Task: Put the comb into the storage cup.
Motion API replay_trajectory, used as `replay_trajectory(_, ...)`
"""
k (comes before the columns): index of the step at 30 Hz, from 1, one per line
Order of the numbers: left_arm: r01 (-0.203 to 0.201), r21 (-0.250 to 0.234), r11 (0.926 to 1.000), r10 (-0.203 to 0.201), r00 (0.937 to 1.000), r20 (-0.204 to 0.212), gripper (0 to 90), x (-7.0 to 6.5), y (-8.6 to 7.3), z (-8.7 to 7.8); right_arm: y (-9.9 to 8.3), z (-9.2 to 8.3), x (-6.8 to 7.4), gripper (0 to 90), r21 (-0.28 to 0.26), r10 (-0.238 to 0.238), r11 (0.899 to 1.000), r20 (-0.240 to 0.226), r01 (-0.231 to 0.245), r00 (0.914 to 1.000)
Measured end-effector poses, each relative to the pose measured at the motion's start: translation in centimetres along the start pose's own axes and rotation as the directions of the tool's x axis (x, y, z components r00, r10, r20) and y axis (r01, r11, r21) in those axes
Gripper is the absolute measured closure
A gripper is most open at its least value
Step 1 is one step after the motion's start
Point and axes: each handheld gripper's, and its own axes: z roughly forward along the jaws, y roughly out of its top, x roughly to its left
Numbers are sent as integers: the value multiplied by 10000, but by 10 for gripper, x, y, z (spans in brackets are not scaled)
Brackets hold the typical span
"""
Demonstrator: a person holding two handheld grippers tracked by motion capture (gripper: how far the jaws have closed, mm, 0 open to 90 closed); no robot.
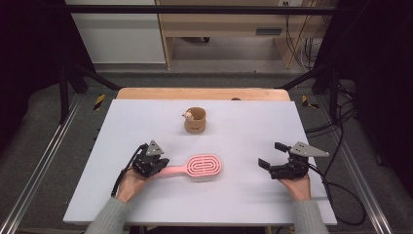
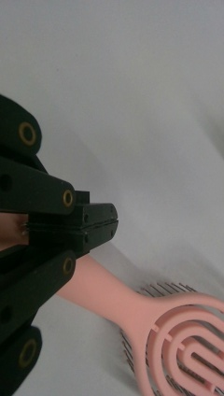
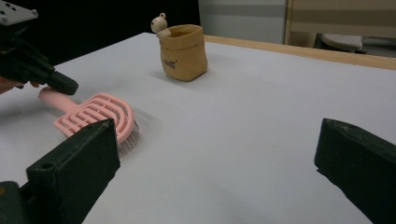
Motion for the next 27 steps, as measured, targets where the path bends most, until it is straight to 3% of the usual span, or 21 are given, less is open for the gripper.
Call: replay_trajectory(27,-95,-67,9999,99,9983,579,899,-16,-14,-12,0,0,0,6,-47,0,10000,-28,0,10000)
